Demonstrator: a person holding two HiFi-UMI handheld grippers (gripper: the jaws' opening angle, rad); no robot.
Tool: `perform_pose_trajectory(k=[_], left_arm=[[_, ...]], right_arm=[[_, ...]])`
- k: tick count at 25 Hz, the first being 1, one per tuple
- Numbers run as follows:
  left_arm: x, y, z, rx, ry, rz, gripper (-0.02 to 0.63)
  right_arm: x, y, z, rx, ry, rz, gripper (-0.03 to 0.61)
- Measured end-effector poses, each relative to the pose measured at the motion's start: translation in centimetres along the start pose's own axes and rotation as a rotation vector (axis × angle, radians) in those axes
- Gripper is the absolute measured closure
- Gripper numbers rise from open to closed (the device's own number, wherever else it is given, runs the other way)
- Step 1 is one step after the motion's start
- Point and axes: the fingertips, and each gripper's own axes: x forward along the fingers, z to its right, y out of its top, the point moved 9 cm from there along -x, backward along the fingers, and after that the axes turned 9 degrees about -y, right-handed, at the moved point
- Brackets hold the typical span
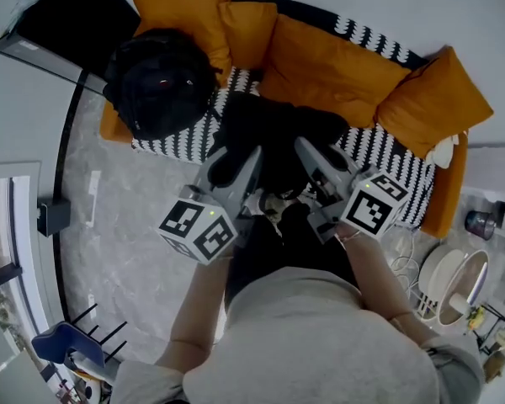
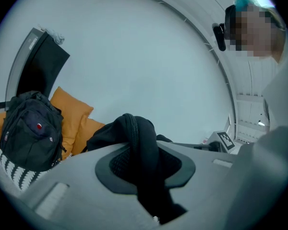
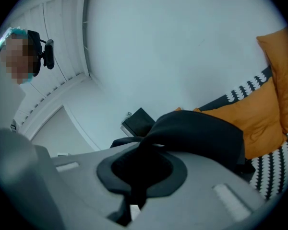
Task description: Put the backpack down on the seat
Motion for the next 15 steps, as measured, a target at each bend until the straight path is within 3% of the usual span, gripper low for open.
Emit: perform_pose_trajectory(k=[15], left_arm=[[5.3, -3.5, -4.7, -0.099, 0.098, -0.054, 0.517]], right_arm=[[4.7, 0.2, 7.9, 0.059, -0.003, -0.118, 0.561]])
